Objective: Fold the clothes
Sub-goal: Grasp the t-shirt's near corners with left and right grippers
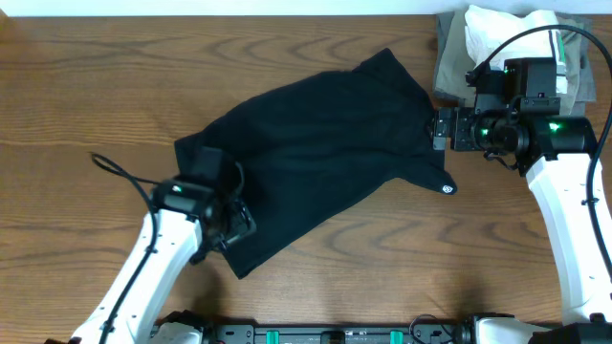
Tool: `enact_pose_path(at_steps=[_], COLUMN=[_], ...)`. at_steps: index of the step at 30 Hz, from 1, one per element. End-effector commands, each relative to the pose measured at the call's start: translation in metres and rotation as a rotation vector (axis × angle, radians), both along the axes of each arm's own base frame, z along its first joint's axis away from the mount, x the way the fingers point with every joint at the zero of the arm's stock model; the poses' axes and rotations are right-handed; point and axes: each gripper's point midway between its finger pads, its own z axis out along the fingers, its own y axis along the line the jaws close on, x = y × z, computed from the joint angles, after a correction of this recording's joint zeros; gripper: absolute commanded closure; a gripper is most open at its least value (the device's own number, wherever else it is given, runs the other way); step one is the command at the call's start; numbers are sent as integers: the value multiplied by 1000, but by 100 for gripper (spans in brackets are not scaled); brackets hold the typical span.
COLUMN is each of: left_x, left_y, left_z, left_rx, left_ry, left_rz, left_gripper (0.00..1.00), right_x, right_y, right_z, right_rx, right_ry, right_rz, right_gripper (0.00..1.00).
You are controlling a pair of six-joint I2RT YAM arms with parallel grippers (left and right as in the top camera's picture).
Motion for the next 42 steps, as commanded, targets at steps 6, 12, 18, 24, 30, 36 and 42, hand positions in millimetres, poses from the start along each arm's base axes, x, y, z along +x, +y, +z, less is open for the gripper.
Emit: enact_pose_path(at_steps=[6, 12, 18, 24, 30, 36, 42], left_x=[-19, -26, -34, -40, -49, -58, -47], left_y=[-5, -15, -18, -32, -30, -29, -35], left_z=[-40, -62, -70, -75, -81, -90, -86], left_rx=[11, -65, -90, -179, -173, -164, -182], left_ry=[22, 25, 40, 56, 87, 149, 130], left_rz=[10, 10, 2, -24, 1, 11, -11], left_gripper=[29, 34, 36, 37, 48, 85, 94], right_x=[3, 3, 4, 3, 3, 2, -1], right_y=[-1, -1, -1, -1, 2, 6, 3], right_z=[5, 5, 6, 6, 6, 6, 4], right_rx=[-2, -2, -2, 2, 16, 34, 23], right_ry=[-23, -24, -24, -23, -20, -17, -1], right_rz=[-20, -19, -19, -25, -16, -5, -11], right_gripper=[1, 1, 1, 1, 1, 1, 2])
